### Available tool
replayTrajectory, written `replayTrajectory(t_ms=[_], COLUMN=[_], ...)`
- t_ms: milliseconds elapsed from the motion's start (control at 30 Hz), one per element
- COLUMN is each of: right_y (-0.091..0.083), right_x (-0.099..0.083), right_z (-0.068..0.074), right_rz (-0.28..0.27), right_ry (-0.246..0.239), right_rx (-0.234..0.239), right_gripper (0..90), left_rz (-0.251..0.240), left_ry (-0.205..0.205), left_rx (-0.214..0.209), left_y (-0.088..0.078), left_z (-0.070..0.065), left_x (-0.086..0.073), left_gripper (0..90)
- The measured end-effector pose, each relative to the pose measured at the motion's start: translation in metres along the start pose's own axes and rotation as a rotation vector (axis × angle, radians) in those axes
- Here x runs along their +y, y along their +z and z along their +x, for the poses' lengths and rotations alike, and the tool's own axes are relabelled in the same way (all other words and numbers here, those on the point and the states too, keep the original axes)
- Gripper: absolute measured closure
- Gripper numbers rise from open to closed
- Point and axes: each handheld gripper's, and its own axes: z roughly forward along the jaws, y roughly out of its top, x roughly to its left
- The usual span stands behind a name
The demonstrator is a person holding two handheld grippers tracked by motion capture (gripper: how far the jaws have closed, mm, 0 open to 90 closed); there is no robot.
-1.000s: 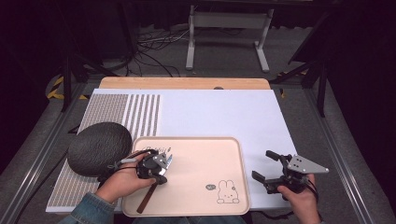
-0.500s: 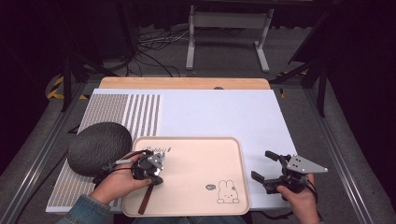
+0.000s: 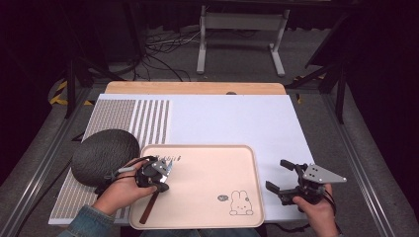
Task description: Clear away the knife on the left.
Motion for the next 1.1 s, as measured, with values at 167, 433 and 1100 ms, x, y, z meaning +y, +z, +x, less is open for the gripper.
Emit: replayTrajectory(t_ms=[167, 433, 1100], right_y=[0.0001, 0.0006, 0.0016], right_x=[-0.0001, -0.0005, -0.0011], right_z=[0.0, 0.0001, 0.0], right_rz=[0.004, 0.008, 0.012], right_ry=[-0.001, -0.003, -0.006], right_rx=[0.0, -0.002, 0.001], right_gripper=[3.7, 3.7, 3.7], left_rz=[-0.01, -0.018, -0.012], left_ry=[-0.011, -0.03, -0.045], left_rx=[0.009, 0.015, 0.033], left_y=[-0.0006, -0.0018, -0.0051], left_z=[0.0031, 0.0067, 0.0092], left_x=[-0.0017, -0.0045, -0.01], left_gripper=[90.0, 90.0, 90.0])
